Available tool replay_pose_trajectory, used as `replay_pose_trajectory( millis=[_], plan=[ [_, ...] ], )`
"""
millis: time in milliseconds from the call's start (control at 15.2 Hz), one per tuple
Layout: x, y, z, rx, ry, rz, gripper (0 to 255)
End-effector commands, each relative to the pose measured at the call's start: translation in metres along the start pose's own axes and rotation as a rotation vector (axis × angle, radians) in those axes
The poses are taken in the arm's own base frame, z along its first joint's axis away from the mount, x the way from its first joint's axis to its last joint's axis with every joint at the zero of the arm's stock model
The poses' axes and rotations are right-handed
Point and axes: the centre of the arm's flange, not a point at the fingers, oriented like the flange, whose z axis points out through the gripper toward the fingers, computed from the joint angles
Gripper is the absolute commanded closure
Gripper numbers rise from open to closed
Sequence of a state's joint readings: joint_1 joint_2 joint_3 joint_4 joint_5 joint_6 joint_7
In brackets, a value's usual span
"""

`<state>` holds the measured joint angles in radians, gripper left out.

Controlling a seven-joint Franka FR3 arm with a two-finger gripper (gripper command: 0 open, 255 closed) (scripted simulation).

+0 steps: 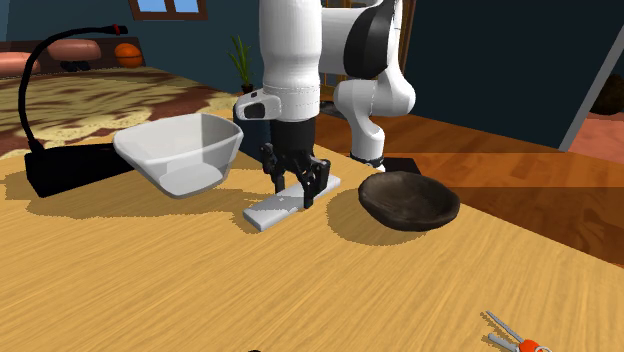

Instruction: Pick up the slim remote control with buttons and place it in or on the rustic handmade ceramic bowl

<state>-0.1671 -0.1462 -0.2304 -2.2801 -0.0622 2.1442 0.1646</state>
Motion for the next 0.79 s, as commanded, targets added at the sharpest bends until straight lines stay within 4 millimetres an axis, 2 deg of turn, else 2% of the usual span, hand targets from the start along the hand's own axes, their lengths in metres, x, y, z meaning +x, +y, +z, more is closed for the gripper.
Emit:
replay_pose_trajectory(
  millis=[0,726],
  plan=[
    [0.000,0.000,0.000,0.000,-0.001,-0.001,255],
    [0.000,0.001,-0.058,0.000,-0.001,-0.001,255]
  ],
)
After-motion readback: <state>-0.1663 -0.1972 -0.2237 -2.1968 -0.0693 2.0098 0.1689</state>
